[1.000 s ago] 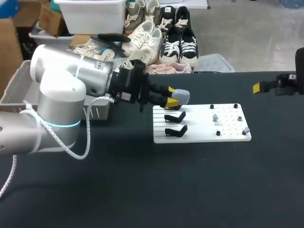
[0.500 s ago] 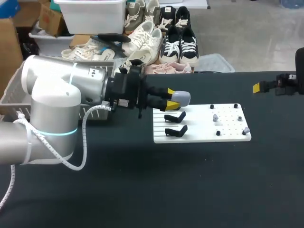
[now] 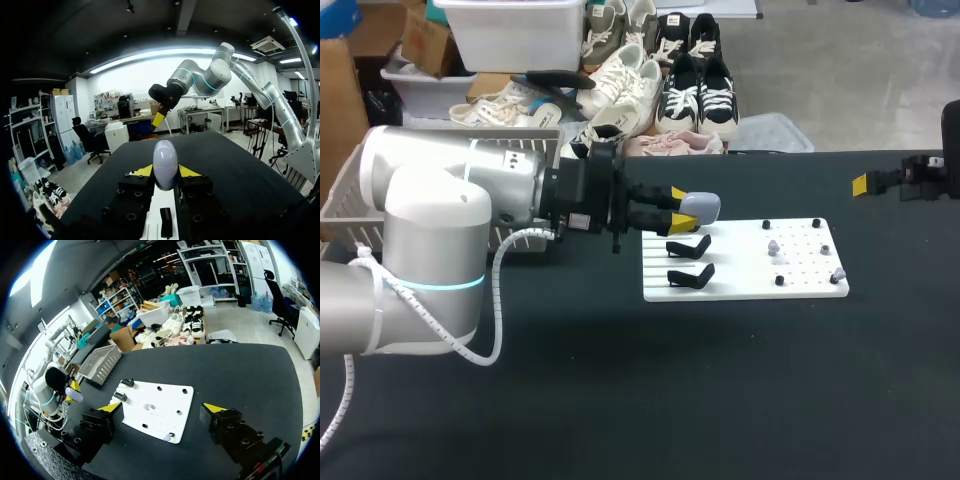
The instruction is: Pick up each earbud case from the left stands, insert the matching earbuds, close the lid, and place the case in the box.
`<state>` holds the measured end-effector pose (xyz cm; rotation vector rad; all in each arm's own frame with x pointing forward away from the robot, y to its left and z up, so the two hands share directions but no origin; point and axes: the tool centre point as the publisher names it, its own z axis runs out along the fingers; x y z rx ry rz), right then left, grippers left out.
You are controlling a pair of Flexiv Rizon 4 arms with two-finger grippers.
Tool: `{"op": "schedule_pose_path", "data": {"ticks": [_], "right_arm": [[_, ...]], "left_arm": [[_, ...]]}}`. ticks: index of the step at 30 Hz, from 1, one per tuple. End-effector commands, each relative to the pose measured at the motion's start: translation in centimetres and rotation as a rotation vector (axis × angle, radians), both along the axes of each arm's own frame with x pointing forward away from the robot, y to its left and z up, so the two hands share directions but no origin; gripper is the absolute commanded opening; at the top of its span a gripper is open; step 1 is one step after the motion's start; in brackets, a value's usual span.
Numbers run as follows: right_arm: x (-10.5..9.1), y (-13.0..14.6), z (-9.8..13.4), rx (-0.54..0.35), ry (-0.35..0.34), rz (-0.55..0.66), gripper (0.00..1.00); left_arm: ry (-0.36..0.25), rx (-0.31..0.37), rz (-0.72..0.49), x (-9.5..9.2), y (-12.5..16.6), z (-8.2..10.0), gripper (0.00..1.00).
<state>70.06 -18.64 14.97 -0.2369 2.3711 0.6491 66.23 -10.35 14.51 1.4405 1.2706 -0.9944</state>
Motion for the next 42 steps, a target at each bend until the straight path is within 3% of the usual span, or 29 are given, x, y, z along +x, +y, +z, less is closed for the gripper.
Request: {"op": "schedule_pose_path", "data": {"ticks": [1,4,9,19,25,33,42], "right_arm": [[0.1,0.0,0.0,0.001,0.000,0.002,1.00],[0.1,0.0,0.0,0.001,0.000,0.002,1.00],[-0.4,0.4,-0.5,0.030,0.014,0.002,1.00],[-4.3,2.0,1.4,0.043,-0.048,0.051,1.00],[-6.3,4.5,2.9,0.007,-0.119,0.129,1.00],[-7.6,7.5,3.5,-0.118,-0.219,0.246,1.00],[-7.8,10.3,3.3,-0.159,-0.233,0.317,1.00]], "left_arm": [[-0.004,-0.004,0.009,-0.2,0.0,-0.1,0.00],[-0.004,-0.004,0.009,-0.2,0.0,-0.1,0.00],[0.017,-0.067,0.024,-0.4,-0.4,-0.3,0.00],[0.026,-0.134,-0.032,0.0,-2.2,-0.8,0.00],[0.063,-0.134,-0.068,0.0,-2.6,-1.4,0.00],[0.078,-0.115,-0.085,-0.2,-2.6,-2.0,0.00],[0.094,-0.113,-0.090,-0.7,-2.4,-2.6,0.00]]}}
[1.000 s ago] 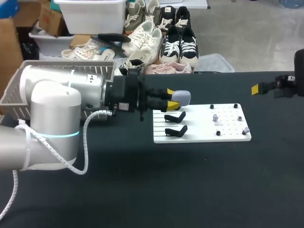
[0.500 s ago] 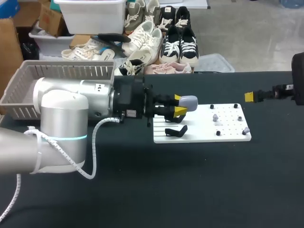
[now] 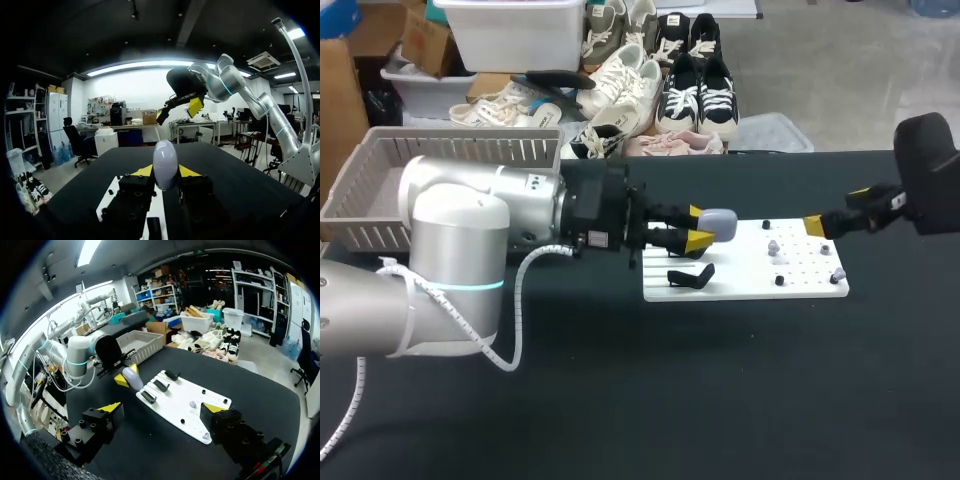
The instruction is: Pick up each earbud case from the left stands, insert the matching earbuds, close the lid, and place the case in the box.
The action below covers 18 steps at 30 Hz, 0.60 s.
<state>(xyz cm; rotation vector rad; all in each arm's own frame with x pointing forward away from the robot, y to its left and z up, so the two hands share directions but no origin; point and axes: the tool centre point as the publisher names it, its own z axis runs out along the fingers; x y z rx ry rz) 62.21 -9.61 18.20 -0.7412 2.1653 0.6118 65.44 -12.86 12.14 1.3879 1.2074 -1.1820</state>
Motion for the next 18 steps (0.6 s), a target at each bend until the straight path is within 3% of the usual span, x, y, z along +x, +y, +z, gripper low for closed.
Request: {"op": "schedule_pose_path", "data": {"ticks": [1,18], "right_arm": [[-0.1,1.6,0.1,-0.051,-0.019,-0.025,1.00],[-0.8,5.0,-1.1,-0.118,0.025,0.012,1.00]], "left_arm": [[0.005,-0.005,-0.005,0.0,0.1,-0.3,0.00],[0.007,-0.012,-0.053,0.0,-0.1,-0.8,0.00]]}}
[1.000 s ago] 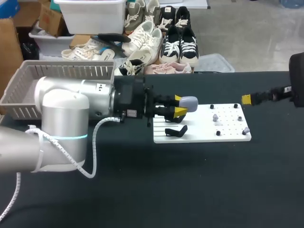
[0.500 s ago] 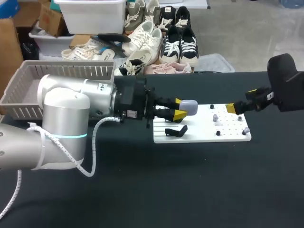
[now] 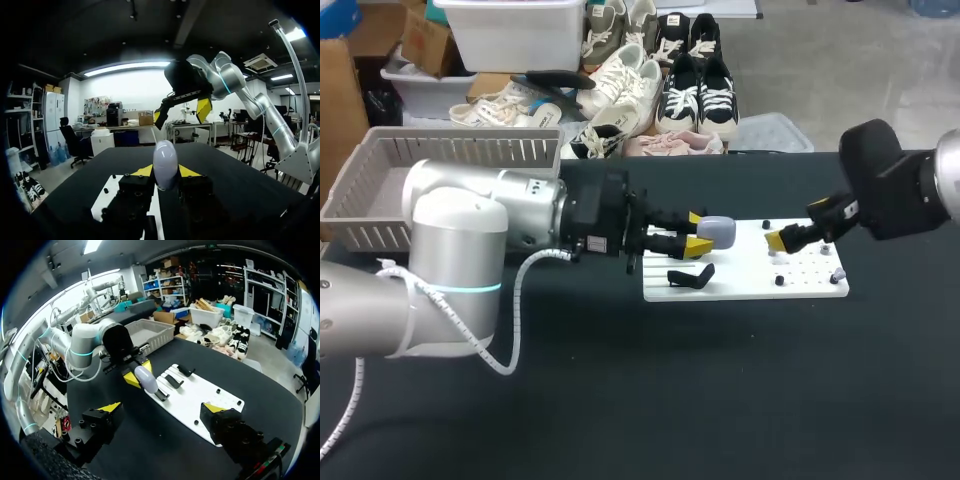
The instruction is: Pick up each earbud case from the left stands, insert the matching earbuds, close the lid, and place the case in the box.
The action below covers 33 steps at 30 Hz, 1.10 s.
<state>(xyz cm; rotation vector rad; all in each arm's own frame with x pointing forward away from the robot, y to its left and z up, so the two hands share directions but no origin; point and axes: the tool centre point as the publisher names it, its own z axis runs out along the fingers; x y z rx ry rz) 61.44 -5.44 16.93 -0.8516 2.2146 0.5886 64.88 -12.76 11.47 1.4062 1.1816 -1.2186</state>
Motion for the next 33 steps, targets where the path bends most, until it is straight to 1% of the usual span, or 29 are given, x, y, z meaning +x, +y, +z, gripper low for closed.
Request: {"op": "schedule_pose_path", "data": {"ticks": [1,9,16,23,27,29,33], "right_arm": [[0.0,1.1,0.1,-0.045,-0.013,-0.056,1.00],[0.3,3.1,-0.4,-0.062,0.032,-0.065,1.00],[0.7,4.3,-0.9,-0.080,0.064,-0.069,1.00],[1.2,4.6,-1.7,-0.104,0.093,-0.072,1.00],[1.7,4.5,-2.2,-0.129,0.097,-0.084,1.00],[1.9,4.6,-2.4,-0.158,0.086,-0.089,1.00],[2.2,4.6,-2.6,-0.160,0.093,-0.093,1.00]], "left_arm": [[0.001,-0.001,-0.014,0.5,-0.2,-0.1,0.00],[0.001,-0.001,-0.014,0.5,-0.2,-0.1,0.00],[0.001,-0.001,-0.014,0.5,-0.2,-0.1,0.00],[0.001,-0.001,-0.014,0.5,-0.2,-0.1,0.00],[0.001,-0.001,-0.014,0.5,-0.2,-0.1,0.00],[0.001,-0.001,-0.014,0.5,-0.2,-0.1,0.00],[0.001,-0.001,-0.014,0.5,-0.2,-0.1,0.00]]}}
